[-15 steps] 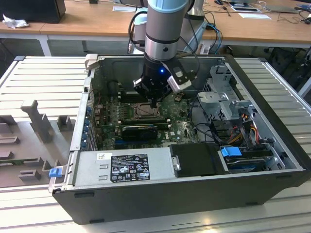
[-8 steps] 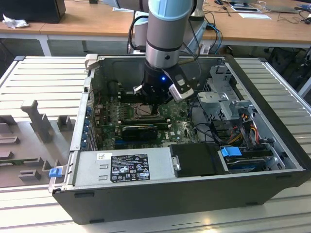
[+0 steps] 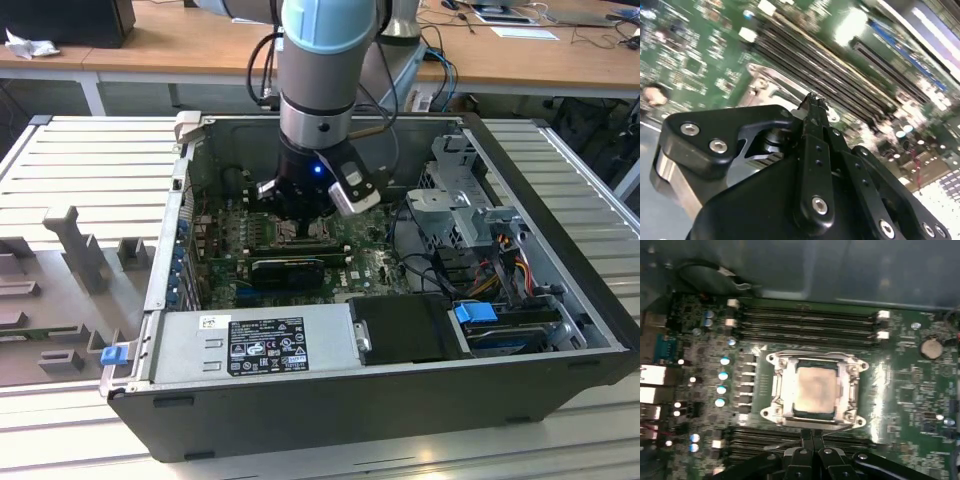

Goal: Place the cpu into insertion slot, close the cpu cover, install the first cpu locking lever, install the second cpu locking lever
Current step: 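Install the second cpu locking lever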

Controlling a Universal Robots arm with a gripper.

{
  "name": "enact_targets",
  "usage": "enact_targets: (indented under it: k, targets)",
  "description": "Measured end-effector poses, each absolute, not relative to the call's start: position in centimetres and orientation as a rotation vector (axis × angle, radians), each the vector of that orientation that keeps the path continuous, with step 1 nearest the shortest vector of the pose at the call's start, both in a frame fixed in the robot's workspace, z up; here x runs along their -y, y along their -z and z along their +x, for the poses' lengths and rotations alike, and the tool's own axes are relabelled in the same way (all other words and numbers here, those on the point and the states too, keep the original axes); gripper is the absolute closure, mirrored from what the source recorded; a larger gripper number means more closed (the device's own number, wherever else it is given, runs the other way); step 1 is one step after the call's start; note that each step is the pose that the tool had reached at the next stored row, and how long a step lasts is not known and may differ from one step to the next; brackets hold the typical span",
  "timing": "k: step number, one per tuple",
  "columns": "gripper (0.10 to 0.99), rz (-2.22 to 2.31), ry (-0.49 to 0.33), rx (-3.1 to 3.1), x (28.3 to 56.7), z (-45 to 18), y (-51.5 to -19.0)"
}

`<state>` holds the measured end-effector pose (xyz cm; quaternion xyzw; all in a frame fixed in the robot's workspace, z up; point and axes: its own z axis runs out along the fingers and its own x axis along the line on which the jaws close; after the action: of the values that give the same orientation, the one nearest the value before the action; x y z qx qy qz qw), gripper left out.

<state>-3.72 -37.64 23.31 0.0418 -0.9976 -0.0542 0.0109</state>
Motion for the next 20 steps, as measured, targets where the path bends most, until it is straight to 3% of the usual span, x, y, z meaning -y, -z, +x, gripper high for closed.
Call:
enact_targets:
  k: [9, 20]
  targets:
    - [0.980, 0.135, 0.190, 3.111, 37.8, -5.3, -21.1]
    - [0.980, 0.137, 0.345, 3.103, 39.5, -6.8, -20.9]
